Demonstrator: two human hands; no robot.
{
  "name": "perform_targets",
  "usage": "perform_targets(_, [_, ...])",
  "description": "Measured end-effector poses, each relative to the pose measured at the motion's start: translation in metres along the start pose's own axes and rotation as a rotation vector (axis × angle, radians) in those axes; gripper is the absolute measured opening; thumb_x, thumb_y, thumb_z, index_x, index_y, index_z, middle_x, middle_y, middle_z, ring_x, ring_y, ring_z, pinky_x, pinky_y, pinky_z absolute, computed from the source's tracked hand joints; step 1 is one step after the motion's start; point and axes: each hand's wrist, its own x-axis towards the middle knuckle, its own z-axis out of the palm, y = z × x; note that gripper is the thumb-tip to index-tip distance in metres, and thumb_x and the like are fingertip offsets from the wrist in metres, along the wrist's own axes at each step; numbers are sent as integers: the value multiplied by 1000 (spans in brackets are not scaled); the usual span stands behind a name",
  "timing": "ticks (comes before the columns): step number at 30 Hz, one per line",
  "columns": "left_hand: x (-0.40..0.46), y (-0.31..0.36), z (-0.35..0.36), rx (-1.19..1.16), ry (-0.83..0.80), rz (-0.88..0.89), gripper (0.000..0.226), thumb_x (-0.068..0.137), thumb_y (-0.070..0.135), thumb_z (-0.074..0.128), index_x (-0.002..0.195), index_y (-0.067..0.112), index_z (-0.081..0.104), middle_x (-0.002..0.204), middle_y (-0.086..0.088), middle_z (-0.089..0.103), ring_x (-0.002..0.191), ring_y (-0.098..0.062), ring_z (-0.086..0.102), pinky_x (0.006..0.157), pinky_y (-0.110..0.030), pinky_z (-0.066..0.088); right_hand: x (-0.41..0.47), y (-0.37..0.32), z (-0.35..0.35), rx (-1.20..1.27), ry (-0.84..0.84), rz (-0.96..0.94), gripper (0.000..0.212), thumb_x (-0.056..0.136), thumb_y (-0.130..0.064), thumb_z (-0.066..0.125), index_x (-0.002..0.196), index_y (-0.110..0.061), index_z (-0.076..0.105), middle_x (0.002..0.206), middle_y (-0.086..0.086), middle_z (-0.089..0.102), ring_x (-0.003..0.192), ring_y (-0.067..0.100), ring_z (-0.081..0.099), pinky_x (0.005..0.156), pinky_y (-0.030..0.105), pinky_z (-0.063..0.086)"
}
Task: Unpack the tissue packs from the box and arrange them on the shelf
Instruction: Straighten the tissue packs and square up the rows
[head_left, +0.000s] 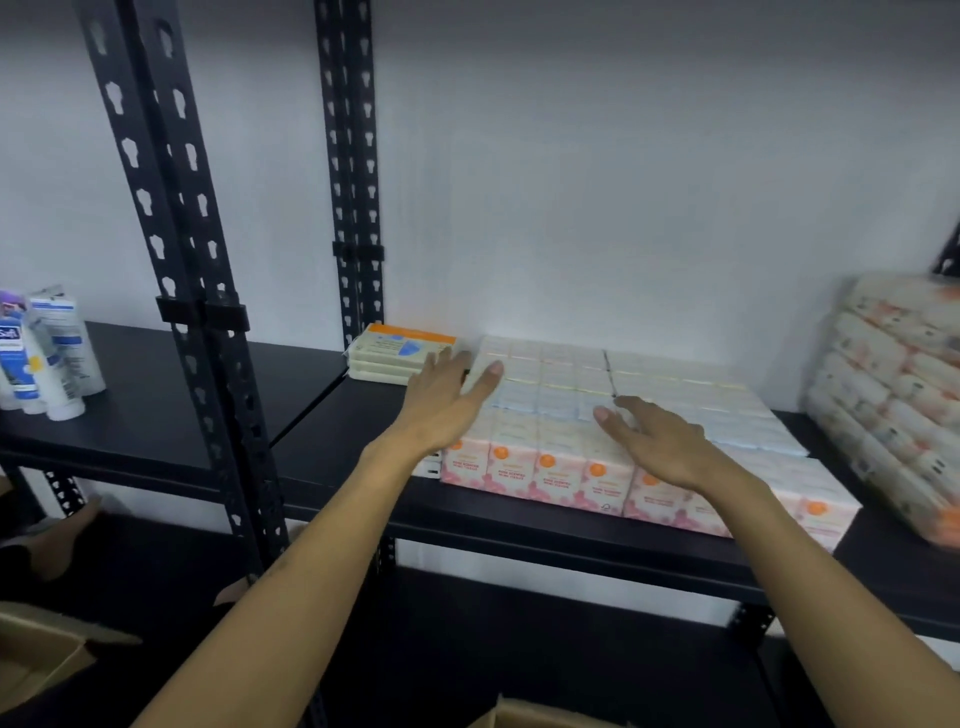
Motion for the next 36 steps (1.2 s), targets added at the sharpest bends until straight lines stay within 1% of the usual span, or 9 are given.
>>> perform_targets(3, [9,33,27,185,-75,110,81,97,75,20,160,24,27,170,-2,4,156,-22,-7,125,-49,-6,-4,21,-16,-36,67,-7,73,96,-72,24,154,-28,33,161,0,34,148,24,30,120,51,19])
perform_targets(6, [20,49,56,271,-168,150,81,98,72,19,162,23,15,170,-3,2,156,-22,-9,125,-48,-9,-5,53,-23,-189,122,52,72,97,-69,22,155,-28,31,164,0,29,153,21,18,121,51,11])
perform_targets(15, [43,55,94,520,-303,13,84,98,72,14,163,21,-1,170,0,-10,156,-24,-14,125,-50,-7,13,84,-10,-229,-70,102,78,95,-72,6,161,-31,1,168,4,-8,155,24,-11,123,55,-3])
perform_targets(23, [46,58,92,547,-352,6,82,99,71,13,162,22,-5,169,0,-13,155,-25,-16,125,-50,-7,17,79,-11,-240,-106,109,77,96,-71,7,161,-30,-2,168,7,-8,155,27,-10,122,56,-4])
perform_targets(25, [49,63,86,565,-391,-4,83,99,71,15,163,21,-1,170,-2,-9,156,-27,-10,125,-51,-4,18,79,-18,-254,-106,92,77,96,-71,11,161,-30,9,169,7,4,155,29,2,122,57,4])
perform_targets(28, [59,75,78,595,-356,-3,84,98,73,20,163,20,10,170,-8,6,155,-33,5,124,-52,9,26,77,-29,-255,23,49,74,96,-72,17,154,-29,31,161,6,28,149,29,22,118,53,16])
perform_targets(30, [64,80,81,589,-301,-2,83,99,71,23,162,20,12,169,-12,8,155,-33,4,123,-50,10,33,80,-27,-231,60,46,78,94,-74,14,157,-29,25,165,5,19,152,25,13,122,50,9])
perform_targets(33, [66,74,93,562,-315,-24,84,99,71,20,163,19,4,170,-11,-4,156,-31,-5,125,-49,1,41,84,-17,-212,-61,58,87,91,-78,8,161,-27,9,169,1,-1,156,22,-4,125,50,-1])
perform_targets(36, [68,65,103,518,-300,-15,85,99,71,17,163,18,0,169,-7,-11,155,-26,-18,125,-48,-9,48,87,-15,-212,-84,59,90,89,-80,5,161,-26,3,169,1,-6,155,21,-8,125,50,-2])
